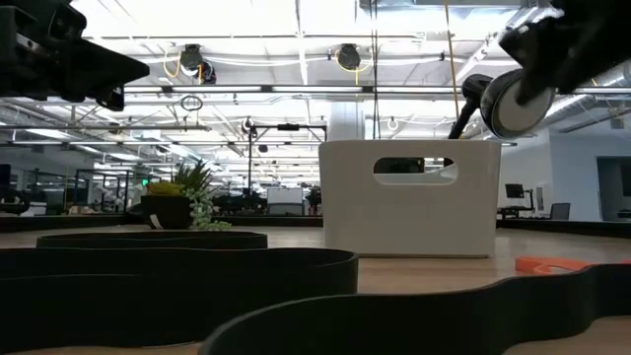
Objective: Pick and place rubber bands into bin
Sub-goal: Put the orange rubber band into the white bin
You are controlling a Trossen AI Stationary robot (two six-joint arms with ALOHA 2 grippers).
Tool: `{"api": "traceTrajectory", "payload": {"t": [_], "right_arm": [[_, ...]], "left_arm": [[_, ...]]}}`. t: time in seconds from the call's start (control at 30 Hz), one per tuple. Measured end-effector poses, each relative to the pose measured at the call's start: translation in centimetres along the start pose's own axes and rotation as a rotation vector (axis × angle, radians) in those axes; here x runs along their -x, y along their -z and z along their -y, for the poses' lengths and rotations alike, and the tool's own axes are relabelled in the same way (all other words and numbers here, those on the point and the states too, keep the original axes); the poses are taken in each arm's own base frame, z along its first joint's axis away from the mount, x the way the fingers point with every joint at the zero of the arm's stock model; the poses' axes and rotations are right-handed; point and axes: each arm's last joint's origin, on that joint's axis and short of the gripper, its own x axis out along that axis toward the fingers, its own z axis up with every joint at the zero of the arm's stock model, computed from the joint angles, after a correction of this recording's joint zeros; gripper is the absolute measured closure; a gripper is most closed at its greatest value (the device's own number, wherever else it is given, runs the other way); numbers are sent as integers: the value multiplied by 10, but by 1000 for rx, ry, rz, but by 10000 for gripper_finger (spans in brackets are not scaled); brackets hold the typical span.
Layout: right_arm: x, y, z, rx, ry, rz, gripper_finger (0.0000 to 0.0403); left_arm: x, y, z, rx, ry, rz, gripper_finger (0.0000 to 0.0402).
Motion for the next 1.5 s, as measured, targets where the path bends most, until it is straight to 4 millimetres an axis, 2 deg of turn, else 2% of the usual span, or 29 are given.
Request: {"api": "traceTrajectory", "payload": {"t": [0.1, 0.23, 0.6, 0.97, 1.27, 1.5], "right_arm": [[-14, 5, -11, -50, -55, -103, 181], [-28, 10, -25, -104, -65, -171, 166], [-56, 27, -69, -55, -126, -269, 181], [-68, 35, -77, -7, -107, -308, 195], [-86, 42, -83, 42, -88, -362, 211], [-90, 45, -85, 41, -107, -395, 250]], "left_arm": [[0, 0, 0, 3, -1, 5, 371], [0, -3, 0, 5, -3, 30, 371], [0, -4, 0, 6, -4, 42, 371], [0, -5, 0, 3, -5, 51, 371], [0, -5, 0, 2, -5, 52, 371], [0, -5, 0, 2, -5, 51, 371]]}}
